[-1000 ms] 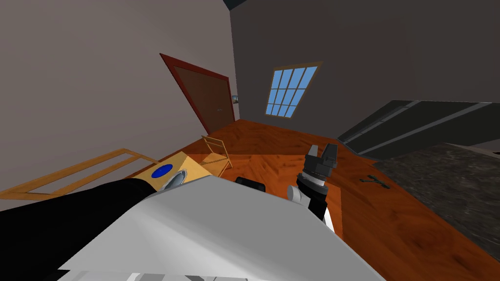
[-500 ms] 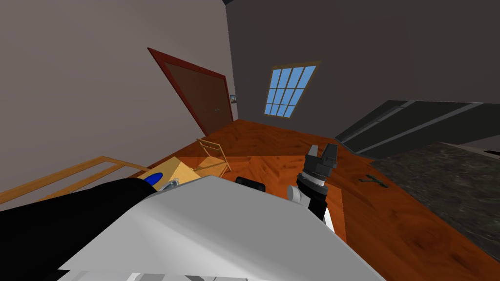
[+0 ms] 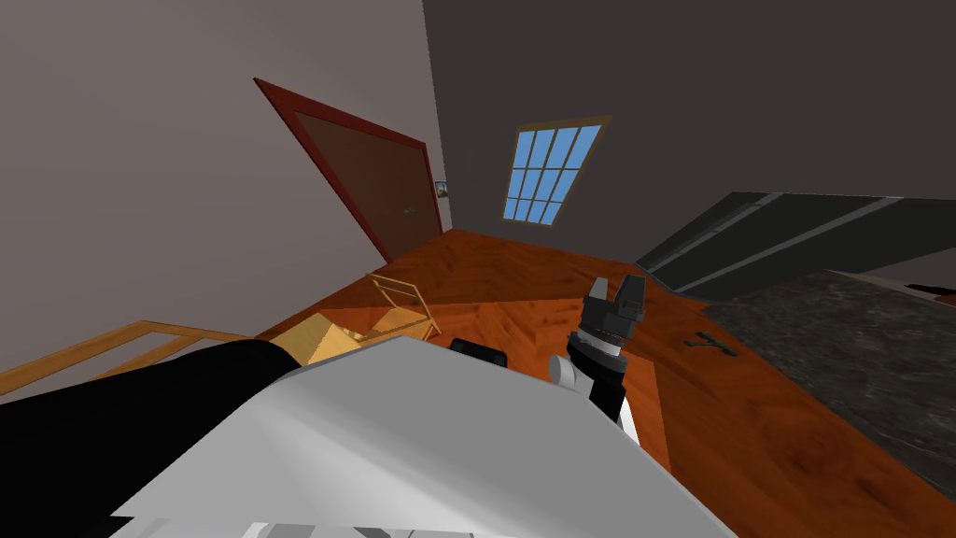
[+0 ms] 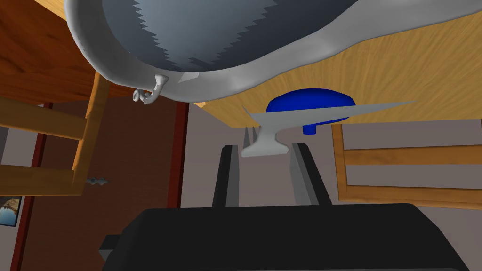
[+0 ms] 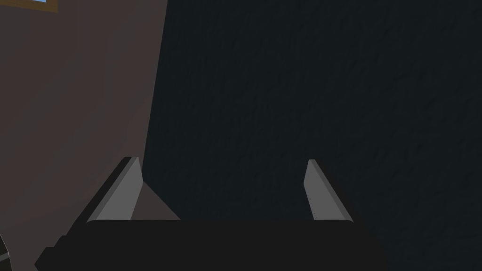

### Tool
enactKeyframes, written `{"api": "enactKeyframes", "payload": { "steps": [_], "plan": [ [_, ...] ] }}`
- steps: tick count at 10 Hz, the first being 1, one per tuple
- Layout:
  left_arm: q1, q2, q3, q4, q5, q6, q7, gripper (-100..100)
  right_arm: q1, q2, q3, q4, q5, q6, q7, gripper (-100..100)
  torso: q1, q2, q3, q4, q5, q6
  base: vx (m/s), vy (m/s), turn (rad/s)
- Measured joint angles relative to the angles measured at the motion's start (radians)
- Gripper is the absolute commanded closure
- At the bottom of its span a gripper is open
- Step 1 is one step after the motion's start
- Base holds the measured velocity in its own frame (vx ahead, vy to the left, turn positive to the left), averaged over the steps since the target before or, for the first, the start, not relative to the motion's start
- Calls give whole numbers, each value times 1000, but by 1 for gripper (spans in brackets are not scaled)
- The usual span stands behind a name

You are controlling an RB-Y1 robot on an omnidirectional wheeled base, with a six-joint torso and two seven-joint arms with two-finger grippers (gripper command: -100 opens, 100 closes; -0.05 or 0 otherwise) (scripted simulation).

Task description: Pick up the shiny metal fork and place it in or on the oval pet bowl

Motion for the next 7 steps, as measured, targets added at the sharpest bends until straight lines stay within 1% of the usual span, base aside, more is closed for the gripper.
{"api": "enactKeyframes", "payload": {
  "steps": [4, 5, 6, 7],
  "plan": [
    [0, 0, 0, 0, 0, 0, 0, -100, 0, 0, 0, 0, 0, 0, 0, 0, -3, 6, 4, 1, -1, 0, 2, 1, 0],
    [0, 0, 0, 0, 0, 0, 0, 0, 0, 0, 0, 0, 0, 0, 0, 0, -3, 6, 4, 2, -1, 0, 0, 0, 0],
    [0, 0, 0, 0, 0, 0, 0, -100, 0, 0, 0, 0, 0, 0, 0, 0, -3, 6, 4, 2, -1, 0, 29, 3, 25],
    [15, 6, 4, -5, -1, -9, 7, -100, 0, 0, 0, 0, 0, 0, 0, 0, -3, 5, 3, 1, -1, -1, 61, 6, 51]
  ]
}}
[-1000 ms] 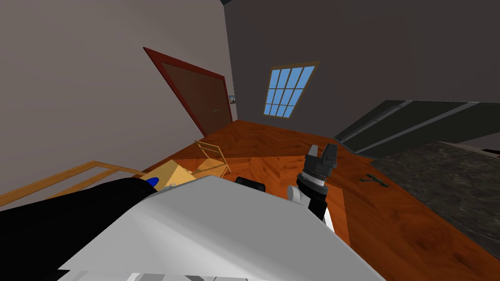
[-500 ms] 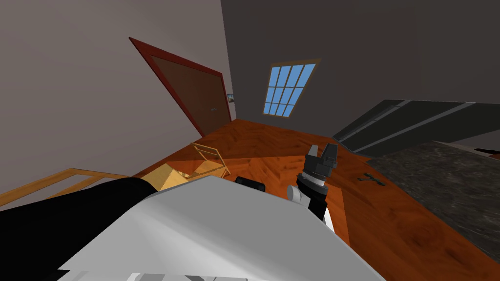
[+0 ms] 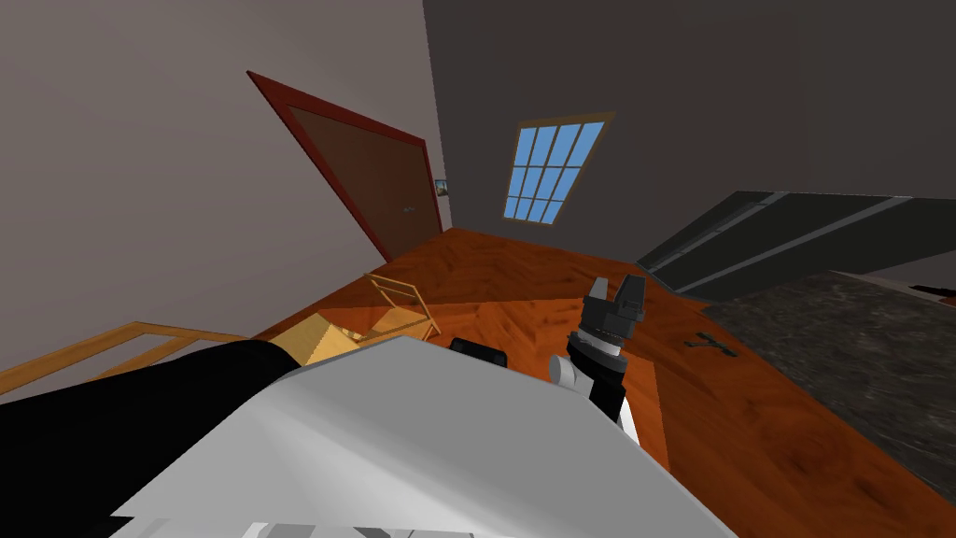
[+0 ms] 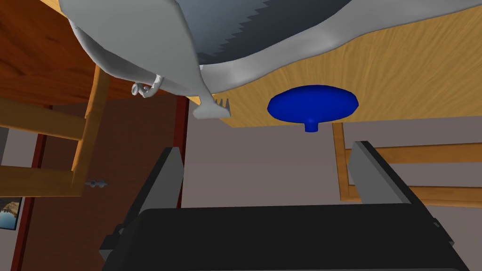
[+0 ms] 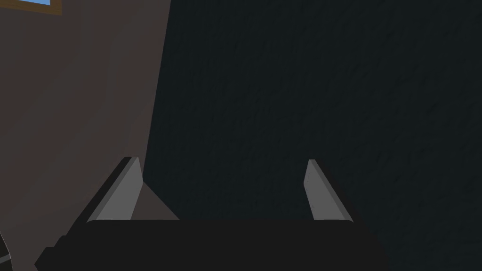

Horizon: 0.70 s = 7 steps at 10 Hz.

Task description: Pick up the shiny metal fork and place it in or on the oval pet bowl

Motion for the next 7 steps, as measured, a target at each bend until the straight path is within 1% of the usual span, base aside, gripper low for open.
{"api": "enactKeyframes", "payload": {
  "steps": [4, 5, 6, 7],
  "plan": [
    [87, 27, 23, -38, -6, -50, 53, -100, 0, 0, 0, 0, 0, 0, 0, 0, -1, -3, -2, -1, 0, 0, 65, -6, 32],
    [113, 33, 27, -61, -9, -55, 70, -100, 0, 0, 0, 0, 0, 0, 0, 0, -1, -3, -2, -1, 0, 0, 28, -1, 10],
    [116, 34, 27, -64, -9, -55, 74, 0, 0, 0, 0, 0, 0, 0, 0, 0, 0, -1, -1, 0, 0, 0, 5, -1, -2],
    [115, 34, 27, -64, -9, -55, 74, 0, 0, 0, 0, 0, 0, 0, 0, 0, 0, 0, 0, 0, 0, 0, 0, 0, 0]
  ]
}}
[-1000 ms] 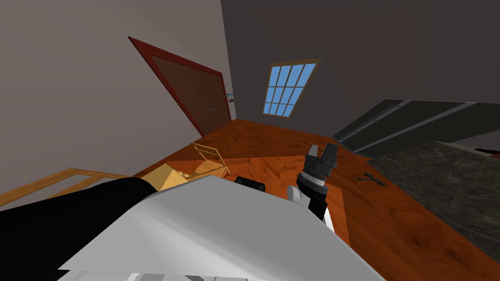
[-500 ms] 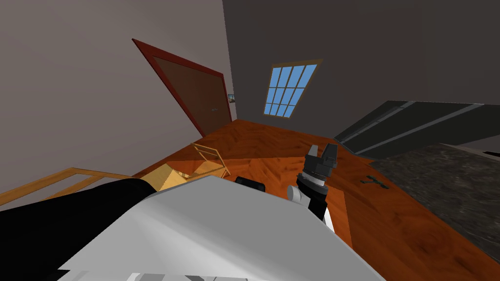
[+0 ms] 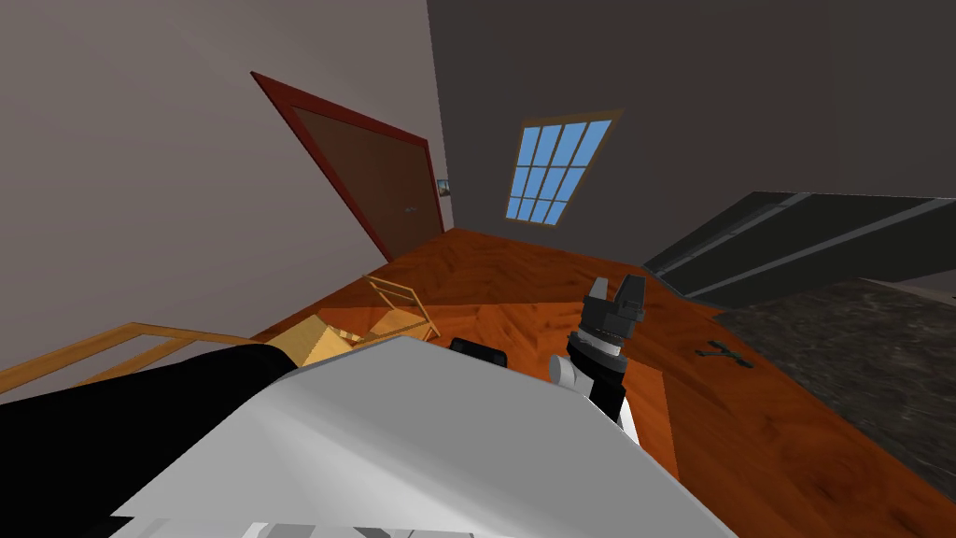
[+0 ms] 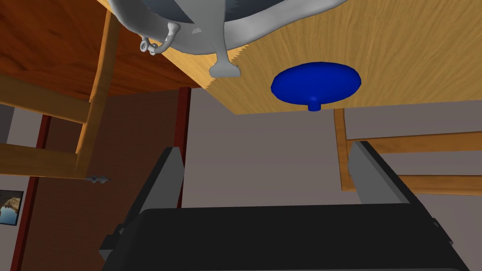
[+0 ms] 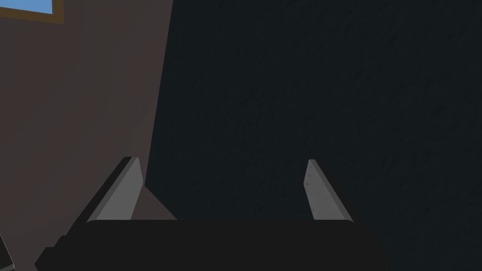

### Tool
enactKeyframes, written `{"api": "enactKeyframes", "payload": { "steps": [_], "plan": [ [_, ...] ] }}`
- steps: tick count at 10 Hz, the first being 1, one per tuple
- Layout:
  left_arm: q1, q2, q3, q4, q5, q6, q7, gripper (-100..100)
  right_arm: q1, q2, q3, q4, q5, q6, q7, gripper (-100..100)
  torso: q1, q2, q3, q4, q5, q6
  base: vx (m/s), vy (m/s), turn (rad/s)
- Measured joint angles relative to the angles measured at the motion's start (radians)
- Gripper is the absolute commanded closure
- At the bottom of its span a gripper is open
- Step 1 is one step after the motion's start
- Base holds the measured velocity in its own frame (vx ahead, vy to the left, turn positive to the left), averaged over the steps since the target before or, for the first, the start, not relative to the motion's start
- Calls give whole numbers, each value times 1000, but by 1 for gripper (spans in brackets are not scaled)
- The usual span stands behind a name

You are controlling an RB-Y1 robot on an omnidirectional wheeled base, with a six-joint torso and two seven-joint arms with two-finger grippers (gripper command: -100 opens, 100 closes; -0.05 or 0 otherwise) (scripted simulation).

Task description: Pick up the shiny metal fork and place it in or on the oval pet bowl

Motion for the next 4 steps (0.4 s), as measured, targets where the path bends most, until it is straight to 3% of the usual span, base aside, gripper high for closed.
{"api": "enactKeyframes", "payload": {
  "steps": [4],
  "plan": [
    [0, 0, 0, 0, 0, 0, 0, 0, 0, 0, 0, 0, 0, 0, 0, 0, 0, 1, 1, 0, 0, 0, 0, 0, 0]
  ]
}}
